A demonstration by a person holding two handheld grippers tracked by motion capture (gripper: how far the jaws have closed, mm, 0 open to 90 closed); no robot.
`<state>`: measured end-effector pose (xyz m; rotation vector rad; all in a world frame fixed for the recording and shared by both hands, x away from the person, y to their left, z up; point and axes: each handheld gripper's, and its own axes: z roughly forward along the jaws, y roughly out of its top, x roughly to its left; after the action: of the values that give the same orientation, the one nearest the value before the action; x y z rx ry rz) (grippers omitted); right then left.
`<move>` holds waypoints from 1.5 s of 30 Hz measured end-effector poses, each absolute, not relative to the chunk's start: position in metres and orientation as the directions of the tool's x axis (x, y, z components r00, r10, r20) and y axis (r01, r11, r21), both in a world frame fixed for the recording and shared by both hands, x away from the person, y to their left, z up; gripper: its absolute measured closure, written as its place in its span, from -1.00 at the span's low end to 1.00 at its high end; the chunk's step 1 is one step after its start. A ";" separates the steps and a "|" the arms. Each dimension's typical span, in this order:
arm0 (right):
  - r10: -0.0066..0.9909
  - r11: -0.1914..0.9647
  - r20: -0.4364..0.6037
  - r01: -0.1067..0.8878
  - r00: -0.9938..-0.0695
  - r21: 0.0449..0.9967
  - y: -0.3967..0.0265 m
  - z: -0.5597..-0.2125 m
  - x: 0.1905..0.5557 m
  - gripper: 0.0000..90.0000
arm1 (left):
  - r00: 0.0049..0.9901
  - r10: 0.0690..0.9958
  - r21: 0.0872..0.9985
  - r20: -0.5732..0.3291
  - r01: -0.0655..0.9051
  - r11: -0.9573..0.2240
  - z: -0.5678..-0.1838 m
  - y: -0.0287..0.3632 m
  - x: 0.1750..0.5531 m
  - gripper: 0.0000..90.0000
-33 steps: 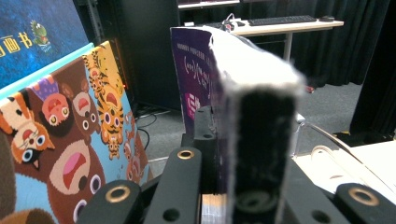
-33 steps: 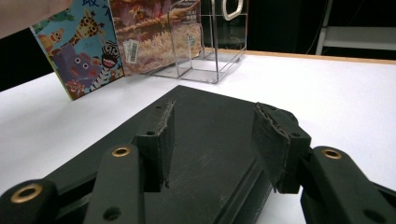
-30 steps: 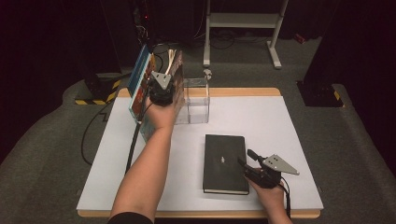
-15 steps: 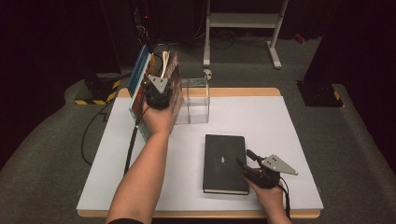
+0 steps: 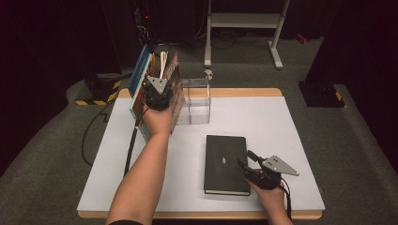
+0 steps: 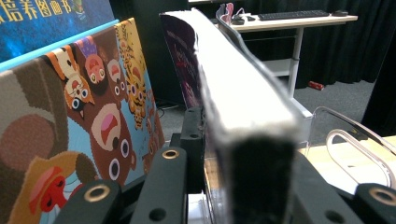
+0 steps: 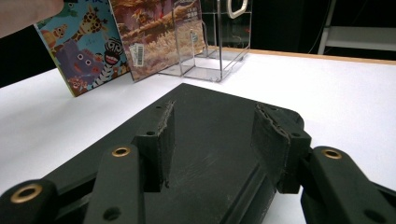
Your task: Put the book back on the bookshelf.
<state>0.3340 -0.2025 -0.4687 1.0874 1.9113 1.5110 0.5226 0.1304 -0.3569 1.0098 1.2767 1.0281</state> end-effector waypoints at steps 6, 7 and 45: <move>0.810 0.080 0.109 0.293 -0.576 0.953 -0.203 -0.469 0.334 0.08 | 0.019 0.969 0.969 -0.245 -0.036 0.246 -0.357 0.130 0.523 0.57; 0.810 0.080 0.109 0.293 -0.576 0.953 -0.202 -0.469 0.334 0.08 | 0.018 0.970 0.969 -0.244 -0.037 0.245 -0.357 0.130 0.523 0.56; 0.806 0.088 0.108 0.299 -0.582 0.950 -0.199 -0.470 0.334 0.08 | 0.024 0.969 0.969 -0.248 -0.001 0.248 -0.360 0.133 0.514 0.17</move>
<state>0.3344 -0.1987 -0.4700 1.0836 1.9261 1.5071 0.5140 0.1335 -0.3597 1.0315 1.2976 1.0085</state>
